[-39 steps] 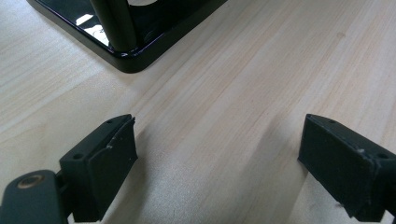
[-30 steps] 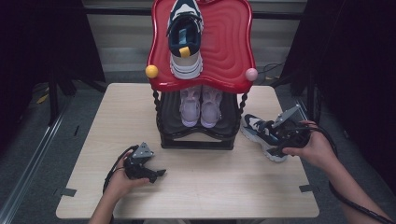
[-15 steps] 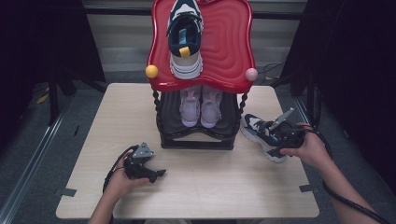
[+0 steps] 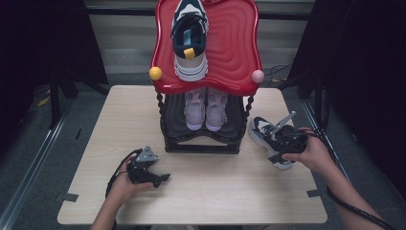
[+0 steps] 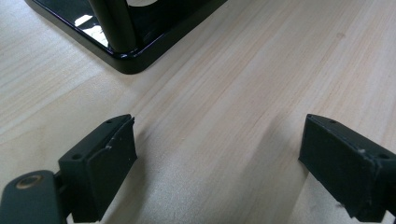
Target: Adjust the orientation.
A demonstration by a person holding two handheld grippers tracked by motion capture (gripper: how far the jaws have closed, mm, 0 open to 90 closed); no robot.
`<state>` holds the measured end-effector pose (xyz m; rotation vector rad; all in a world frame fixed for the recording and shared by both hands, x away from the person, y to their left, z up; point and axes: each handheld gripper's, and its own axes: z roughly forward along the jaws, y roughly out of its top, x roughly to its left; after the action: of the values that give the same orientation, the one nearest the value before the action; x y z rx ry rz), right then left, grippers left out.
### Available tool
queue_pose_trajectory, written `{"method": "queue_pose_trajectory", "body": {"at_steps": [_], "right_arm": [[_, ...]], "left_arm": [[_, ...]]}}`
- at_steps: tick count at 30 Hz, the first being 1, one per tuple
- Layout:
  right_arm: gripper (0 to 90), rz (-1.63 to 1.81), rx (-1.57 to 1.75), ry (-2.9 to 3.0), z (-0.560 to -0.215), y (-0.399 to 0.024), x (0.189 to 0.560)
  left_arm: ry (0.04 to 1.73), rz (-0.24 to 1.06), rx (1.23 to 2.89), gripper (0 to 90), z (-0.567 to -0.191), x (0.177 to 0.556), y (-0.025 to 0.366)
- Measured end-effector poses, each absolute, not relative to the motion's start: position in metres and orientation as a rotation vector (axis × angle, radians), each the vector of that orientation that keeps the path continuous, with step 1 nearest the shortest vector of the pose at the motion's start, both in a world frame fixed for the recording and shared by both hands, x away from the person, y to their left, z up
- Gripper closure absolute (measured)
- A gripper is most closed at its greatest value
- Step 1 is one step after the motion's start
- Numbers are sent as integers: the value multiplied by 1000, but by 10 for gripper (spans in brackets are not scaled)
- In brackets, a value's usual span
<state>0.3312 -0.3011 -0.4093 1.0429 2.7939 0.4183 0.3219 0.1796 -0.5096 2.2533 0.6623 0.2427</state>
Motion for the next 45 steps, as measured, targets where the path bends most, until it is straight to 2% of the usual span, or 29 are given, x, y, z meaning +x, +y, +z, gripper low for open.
{"method": "queue_pose_trajectory", "body": {"at_steps": [8, 19, 33, 45], "right_arm": [[291, 422, 1012, 2800, -402, -298, 334], [298, 371, 997, 2828, -405, -307, 331], [297, 508, 989, 2825, -403, -282, 322], [319, 361, 976, 2875, -402, -286, 332]], "left_arm": [[659, 243, 2260, 102, -509, 322, 180], [658, 239, 2260, 102, -509, 323, 180], [655, 241, 2258, 102, -510, 323, 180], [652, 237, 2260, 102, -510, 323, 180]]}}
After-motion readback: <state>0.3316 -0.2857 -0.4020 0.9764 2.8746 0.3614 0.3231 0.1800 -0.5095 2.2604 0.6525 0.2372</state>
